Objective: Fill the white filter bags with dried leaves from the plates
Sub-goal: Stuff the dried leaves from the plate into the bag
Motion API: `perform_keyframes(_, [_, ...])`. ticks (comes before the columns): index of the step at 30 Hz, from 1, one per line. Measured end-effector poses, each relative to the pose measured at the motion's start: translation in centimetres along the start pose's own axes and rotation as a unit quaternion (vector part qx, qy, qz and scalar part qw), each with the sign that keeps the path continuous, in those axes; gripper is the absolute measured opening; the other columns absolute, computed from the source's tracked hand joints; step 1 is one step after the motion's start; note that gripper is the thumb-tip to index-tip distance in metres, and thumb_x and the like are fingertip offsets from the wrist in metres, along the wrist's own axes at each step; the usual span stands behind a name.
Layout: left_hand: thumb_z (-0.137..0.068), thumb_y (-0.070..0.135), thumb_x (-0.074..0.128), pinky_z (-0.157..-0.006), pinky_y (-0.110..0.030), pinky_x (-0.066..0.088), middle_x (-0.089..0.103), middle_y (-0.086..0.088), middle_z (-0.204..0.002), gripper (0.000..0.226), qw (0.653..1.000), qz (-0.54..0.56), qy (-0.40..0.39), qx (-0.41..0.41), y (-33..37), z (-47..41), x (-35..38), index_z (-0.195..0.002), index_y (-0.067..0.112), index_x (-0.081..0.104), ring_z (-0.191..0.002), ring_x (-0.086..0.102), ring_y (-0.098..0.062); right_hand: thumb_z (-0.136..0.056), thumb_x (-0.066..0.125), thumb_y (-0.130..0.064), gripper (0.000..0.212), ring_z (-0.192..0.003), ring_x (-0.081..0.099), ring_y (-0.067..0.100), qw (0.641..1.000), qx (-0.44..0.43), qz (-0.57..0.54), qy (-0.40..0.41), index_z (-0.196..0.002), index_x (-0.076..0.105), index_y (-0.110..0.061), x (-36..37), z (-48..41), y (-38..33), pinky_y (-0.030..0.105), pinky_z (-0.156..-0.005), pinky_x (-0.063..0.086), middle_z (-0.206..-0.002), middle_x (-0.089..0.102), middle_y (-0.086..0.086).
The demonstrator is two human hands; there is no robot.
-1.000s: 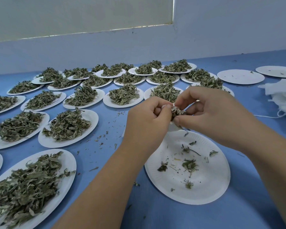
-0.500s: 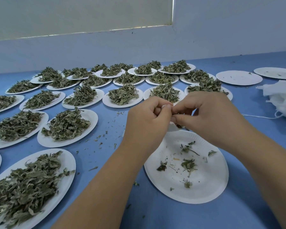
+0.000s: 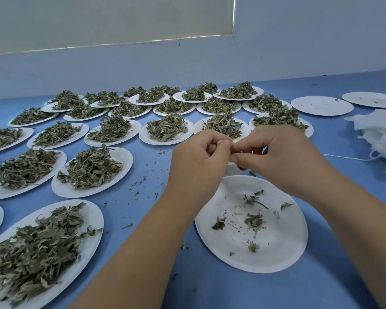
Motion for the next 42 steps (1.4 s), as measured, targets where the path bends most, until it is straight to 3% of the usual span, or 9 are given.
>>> perform_keyframes(5, [-0.090,0.011,0.061,-0.045,-0.009,0.032,0.051,0.010,-0.051,0.021,1.000,0.010,0.002,-0.006,0.0,0.0,0.0,-0.076,0.024,0.070,-0.045,0.042,-0.001,-0.077,0.077,-0.018,0.015,-0.057,0.057,-0.003,0.999,0.023,-0.041,0.008,-0.080,0.075,-0.033,0.2,0.0,0.2,0.007,-0.056,0.042,-0.067,0.068,-0.016])
perform_keyframes(10, [-0.090,0.010,0.061,-0.045,-0.008,0.033,0.060,0.007,-0.055,0.024,1.000,0.002,-0.002,-0.003,0.0,-0.1,0.1,-0.075,0.027,0.069,-0.046,0.044,0.000,-0.077,0.078,-0.017,0.012,-0.063,0.059,-0.003,0.998,0.021,-0.007,0.067,-0.076,0.071,-0.026,0.8,0.1,0.0,0.006,-0.057,0.043,-0.064,0.066,-0.014])
perform_keyframes(19, [-0.091,0.014,0.061,-0.045,-0.009,0.036,0.061,-0.004,-0.065,0.018,0.999,0.014,0.035,-0.003,0.0,-0.3,-0.7,-0.079,0.024,0.071,-0.049,0.046,0.001,-0.080,0.070,-0.035,0.005,-0.060,0.053,-0.005,0.999,-0.030,-0.036,0.013,-0.084,0.070,-0.039,-0.8,0.0,-0.3,0.005,-0.058,0.039,-0.073,0.062,-0.029])
perform_keyframes(24, [-0.091,0.015,0.061,-0.044,-0.017,0.039,0.051,0.014,-0.052,0.018,0.997,0.034,0.068,-0.021,0.0,-0.6,-1.3,-0.078,0.024,0.070,-0.047,0.043,-0.001,-0.069,0.078,-0.034,0.025,-0.073,0.060,-0.001,0.998,-0.022,-0.019,-0.059,-0.091,0.065,-0.038,-0.9,-0.2,0.2,0.012,-0.065,0.045,-0.084,0.062,-0.018])
perform_keyframes(31, [-0.092,0.013,0.061,-0.046,-0.020,0.051,0.055,0.004,-0.061,0.017,0.997,0.049,0.046,-0.026,0.2,-0.3,-1.2,-0.080,0.021,0.070,-0.052,0.051,-0.005,-0.080,0.076,-0.020,0.013,-0.067,0.059,-0.005,0.999,-0.033,-0.014,-0.007,-0.078,0.073,-0.033,-0.6,-0.5,0.6,0.006,-0.061,0.040,-0.072,0.066,-0.023])
perform_keyframes(35, [-0.093,0.011,0.060,-0.044,-0.008,0.040,0.055,-0.002,-0.066,0.016,0.998,0.040,0.044,-0.015,0.3,-0.2,-1.0,-0.081,0.019,0.069,-0.048,0.046,0.000,-0.078,0.077,-0.019,0.014,-0.069,0.058,-0.001,0.999,-0.040,-0.028,-0.006,-0.078,0.074,-0.033,-0.5,-0.6,0.7,0.007,-0.062,0.039,-0.072,0.065,-0.020])
perform_keyframes(38, [-0.092,0.014,0.061,-0.047,-0.018,0.048,0.059,-0.004,-0.066,0.017,0.999,0.033,0.039,-0.010,0.3,-0.2,-0.9,-0.080,0.021,0.070,-0.052,0.055,-0.008,-0.076,0.079,-0.017,0.017,-0.063,0.054,0.001,0.998,-0.042,-0.051,0.013,-0.079,0.074,-0.033,-0.2,-0.6,0.7,0.009,-0.059,0.038,-0.067,0.061,-0.016])
perform_keyframes(40, [-0.092,0.014,0.062,-0.046,-0.023,0.052,0.060,0.001,-0.062,0.015,0.998,0.046,0.035,-0.016,0.3,-0.2,-0.9,-0.082,0.019,0.071,-0.054,0.061,-0.013,-0.075,0.080,-0.016,0.021,-0.057,0.049,0.001,0.996,-0.041,-0.069,0.033,-0.080,0.073,-0.034,0.0,-0.6,0.8,0.009,-0.055,0.037,-0.063,0.058,-0.012])
perform_keyframes(42, [-0.092,0.012,0.062,-0.043,-0.013,0.045,0.057,0.011,-0.055,0.015,0.998,0.056,0.035,-0.011,0.4,-0.1,-0.9,-0.082,0.017,0.072,-0.047,0.056,-0.003,-0.074,0.080,-0.015,0.021,-0.052,0.046,0.001,0.993,-0.024,-0.103,0.045,-0.081,0.070,-0.032,0.4,-0.7,0.9,0.009,-0.052,0.037,-0.059,0.056,-0.012])
Point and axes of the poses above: each hand's wrist, its own z-axis away from the middle knuckle, its own x-axis out of the palm, y = z × x, the point moved 2 cm from there along -z, towards the middle knuckle
